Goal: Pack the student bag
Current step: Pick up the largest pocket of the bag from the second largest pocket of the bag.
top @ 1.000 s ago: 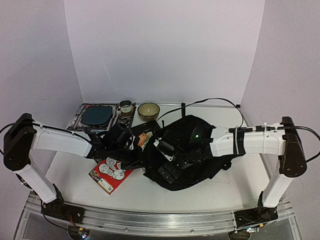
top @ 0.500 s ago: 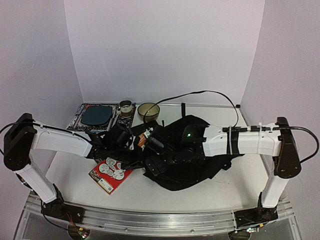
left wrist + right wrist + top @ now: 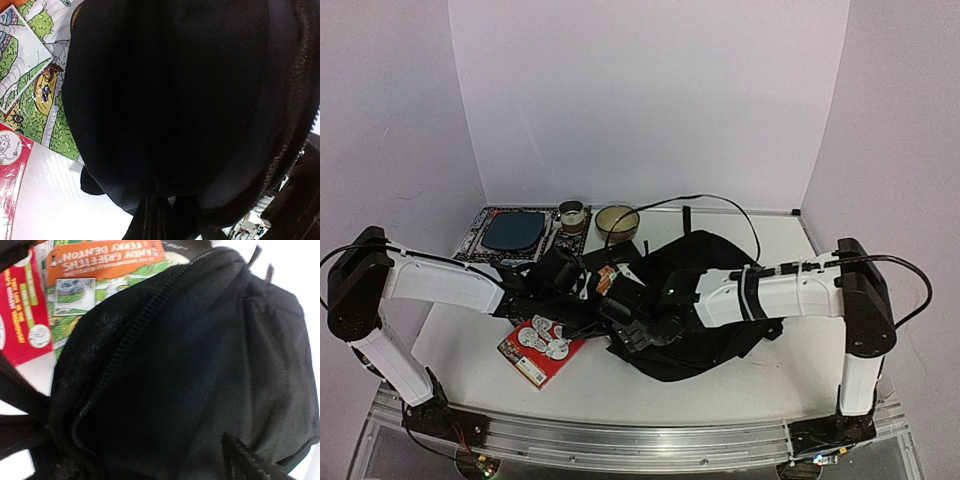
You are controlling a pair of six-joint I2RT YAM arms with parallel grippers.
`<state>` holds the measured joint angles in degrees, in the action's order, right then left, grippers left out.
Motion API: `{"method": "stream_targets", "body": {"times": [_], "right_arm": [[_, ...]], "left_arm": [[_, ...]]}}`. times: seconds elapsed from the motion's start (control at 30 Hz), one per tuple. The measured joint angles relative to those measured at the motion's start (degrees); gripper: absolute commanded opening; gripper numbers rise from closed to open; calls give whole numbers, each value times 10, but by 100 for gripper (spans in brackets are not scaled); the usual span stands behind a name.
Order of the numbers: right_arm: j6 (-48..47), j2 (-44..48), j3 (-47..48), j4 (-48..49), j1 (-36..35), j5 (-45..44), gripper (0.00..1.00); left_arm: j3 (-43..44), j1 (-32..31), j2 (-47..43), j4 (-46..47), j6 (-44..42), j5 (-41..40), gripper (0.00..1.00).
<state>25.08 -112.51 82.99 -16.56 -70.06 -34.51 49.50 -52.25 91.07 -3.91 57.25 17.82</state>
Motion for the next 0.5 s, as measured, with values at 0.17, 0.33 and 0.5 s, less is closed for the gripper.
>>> {"method": "stream_targets", "body": {"times": [0.17, 0.33, 0.5], "right_arm": [[7, 2, -16, -3, -2, -57, 56], [-3, 23, -34, -16, 0, -104, 35], [-17, 69, -51, -31, 6, -138, 23]], "left_arm": [[0, 0, 0, 1, 0, 0, 4], [0, 0, 0, 1, 0, 0, 4], [0, 0, 0, 1, 0, 0, 4]]}}
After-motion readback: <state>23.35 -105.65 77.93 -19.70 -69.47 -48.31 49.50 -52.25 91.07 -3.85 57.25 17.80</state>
